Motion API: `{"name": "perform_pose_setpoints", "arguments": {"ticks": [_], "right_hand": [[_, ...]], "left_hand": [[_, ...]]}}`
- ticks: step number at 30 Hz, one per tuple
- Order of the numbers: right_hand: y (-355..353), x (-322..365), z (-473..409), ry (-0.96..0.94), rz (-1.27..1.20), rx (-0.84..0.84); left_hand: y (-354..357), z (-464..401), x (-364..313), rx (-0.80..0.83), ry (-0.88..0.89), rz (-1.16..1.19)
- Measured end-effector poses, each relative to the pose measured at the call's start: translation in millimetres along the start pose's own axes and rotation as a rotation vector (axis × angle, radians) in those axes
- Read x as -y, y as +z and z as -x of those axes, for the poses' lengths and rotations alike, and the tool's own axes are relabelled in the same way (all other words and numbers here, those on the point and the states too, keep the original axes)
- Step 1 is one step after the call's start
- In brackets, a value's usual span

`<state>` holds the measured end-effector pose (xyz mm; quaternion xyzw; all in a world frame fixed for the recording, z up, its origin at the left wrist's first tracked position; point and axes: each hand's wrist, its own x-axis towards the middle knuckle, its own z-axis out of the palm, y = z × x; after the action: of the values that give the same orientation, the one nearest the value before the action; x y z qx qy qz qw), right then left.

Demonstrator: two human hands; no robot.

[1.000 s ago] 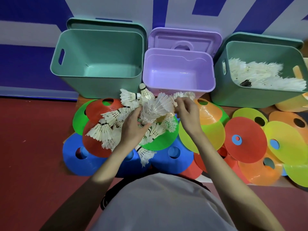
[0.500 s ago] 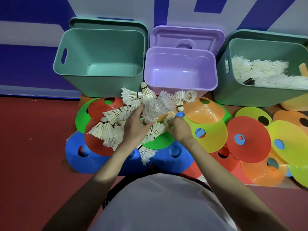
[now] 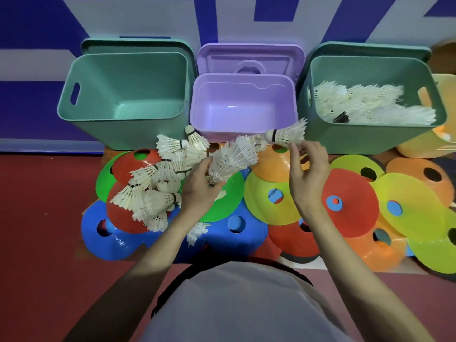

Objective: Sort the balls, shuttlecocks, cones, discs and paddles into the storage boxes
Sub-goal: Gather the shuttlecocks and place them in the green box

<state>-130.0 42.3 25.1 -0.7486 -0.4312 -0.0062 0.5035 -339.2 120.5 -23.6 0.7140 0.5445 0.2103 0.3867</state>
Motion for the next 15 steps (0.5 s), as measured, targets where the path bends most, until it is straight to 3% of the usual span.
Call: {"name": "perform_pose_setpoints", "arguments": {"ticks": [3, 8, 11, 15], "right_hand": [[-19.5, -4.9, -10.6, -0.106, -0.026, 0.015], [-44.6, -29.5, -26.7, -0.226, -0.005, 0.194], [-57.2, -48.6, -40.0, -0.208, 0.004, 0.259], [-77.2, -71.8, -64.8, -0.114, -0.046, 0.218]], "left_hand": [[17.1, -2.3, -19.2, 0.014, 0.036, 0.0], [48.3, -15.2, -59.3, 0.004, 0.141, -0.02], [64.3, -24.0, -91.3, 0.005, 0.231, -0.033], [83.3, -45.2, -129.2, 0.0, 0.28, -0.081]]}}
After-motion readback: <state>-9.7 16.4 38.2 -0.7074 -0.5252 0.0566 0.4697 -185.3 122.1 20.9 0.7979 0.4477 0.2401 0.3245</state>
